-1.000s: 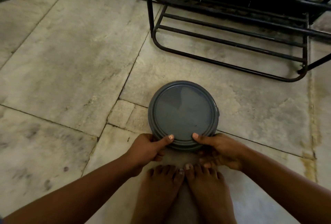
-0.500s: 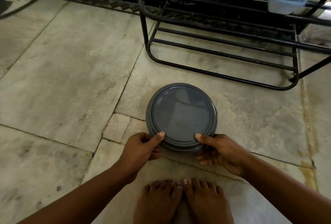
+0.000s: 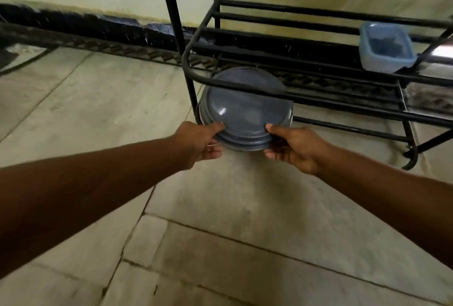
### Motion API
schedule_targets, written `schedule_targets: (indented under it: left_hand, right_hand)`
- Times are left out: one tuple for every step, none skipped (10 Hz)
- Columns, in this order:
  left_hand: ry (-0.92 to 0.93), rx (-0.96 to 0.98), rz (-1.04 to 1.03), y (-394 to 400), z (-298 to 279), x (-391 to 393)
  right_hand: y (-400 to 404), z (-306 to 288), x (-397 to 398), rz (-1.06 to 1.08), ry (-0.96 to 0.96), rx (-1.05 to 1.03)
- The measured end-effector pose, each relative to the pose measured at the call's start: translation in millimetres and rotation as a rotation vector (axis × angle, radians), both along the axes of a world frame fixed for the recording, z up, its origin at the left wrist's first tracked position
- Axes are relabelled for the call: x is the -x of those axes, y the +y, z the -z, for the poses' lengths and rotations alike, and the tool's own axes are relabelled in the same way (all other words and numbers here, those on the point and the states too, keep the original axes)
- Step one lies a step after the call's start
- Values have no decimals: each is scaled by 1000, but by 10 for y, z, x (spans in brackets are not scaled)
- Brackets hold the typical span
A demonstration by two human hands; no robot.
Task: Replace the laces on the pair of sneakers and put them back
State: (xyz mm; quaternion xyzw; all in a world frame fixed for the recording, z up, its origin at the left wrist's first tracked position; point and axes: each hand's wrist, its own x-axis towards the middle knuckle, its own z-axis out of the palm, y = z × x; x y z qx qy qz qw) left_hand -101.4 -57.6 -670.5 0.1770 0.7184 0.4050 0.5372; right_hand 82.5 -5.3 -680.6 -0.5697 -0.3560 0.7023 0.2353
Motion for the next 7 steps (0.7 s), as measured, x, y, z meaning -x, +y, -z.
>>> schedule_targets:
  left_hand:
    - [-8, 17, -31, 290, 92, 52]
    - [-8, 21, -96, 503, 183, 64]
    - [-30, -7, -143, 694, 232, 100]
    - [-107, -50, -208, 828, 254, 119]
    - [-147, -84, -249, 888, 301, 129]
    - [-170, -101, -274, 926, 350, 182]
    - [-145, -102, -311, 889, 376, 180]
  right_hand:
    - [322, 87, 204, 56, -5, -21]
    - [556, 190, 326, 104, -28, -50]
    - [729, 275, 425, 98, -15, -91]
    - [858, 290, 478, 138, 6, -140]
    - [936, 320, 460, 143, 19, -181]
    - [932, 397, 456, 134, 73, -176]
    - [848, 410, 442, 109, 46, -143]
